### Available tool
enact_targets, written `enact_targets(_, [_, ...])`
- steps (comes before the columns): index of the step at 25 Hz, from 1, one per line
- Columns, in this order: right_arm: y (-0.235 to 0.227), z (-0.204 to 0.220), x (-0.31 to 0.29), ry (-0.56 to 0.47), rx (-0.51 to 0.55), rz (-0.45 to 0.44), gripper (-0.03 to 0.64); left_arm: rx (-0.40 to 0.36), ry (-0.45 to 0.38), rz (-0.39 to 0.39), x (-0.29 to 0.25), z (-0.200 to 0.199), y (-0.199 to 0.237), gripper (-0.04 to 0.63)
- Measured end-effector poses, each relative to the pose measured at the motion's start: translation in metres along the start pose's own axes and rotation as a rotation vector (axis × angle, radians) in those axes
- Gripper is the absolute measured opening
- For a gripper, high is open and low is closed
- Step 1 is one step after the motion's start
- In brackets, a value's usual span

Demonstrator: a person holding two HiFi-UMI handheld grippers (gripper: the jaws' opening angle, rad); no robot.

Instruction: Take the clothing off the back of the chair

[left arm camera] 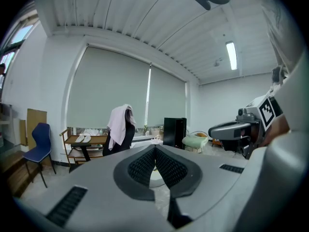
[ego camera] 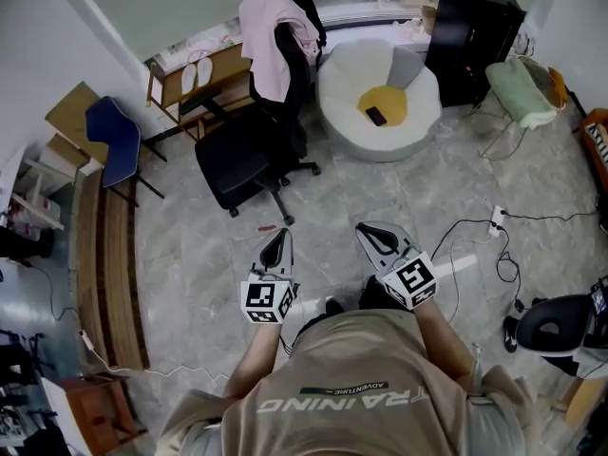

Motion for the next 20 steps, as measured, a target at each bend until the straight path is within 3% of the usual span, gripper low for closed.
enact_targets(14, [-0.117,0.001,-0.081,-0.035,-0.050,-0.111,0.037,-0.035,0.028,-0.101,-0.114,-0.039,0.030,0.014])
enact_targets(20, [-0.180,-0.010,-0.112,-0.048,-0.054,-0.177,0.037,-0.040,-0.028,-0.130,-0.179,-0.074,0.029,0.014])
Point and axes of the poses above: the fingertips, and each gripper's own axes: x backward along the fingers, y to its left, z out of its underside, the point moved 6 cm from there along x, backward along the fingers, and after that the axes turned 5 degrees about y, right-handed, at the moved point
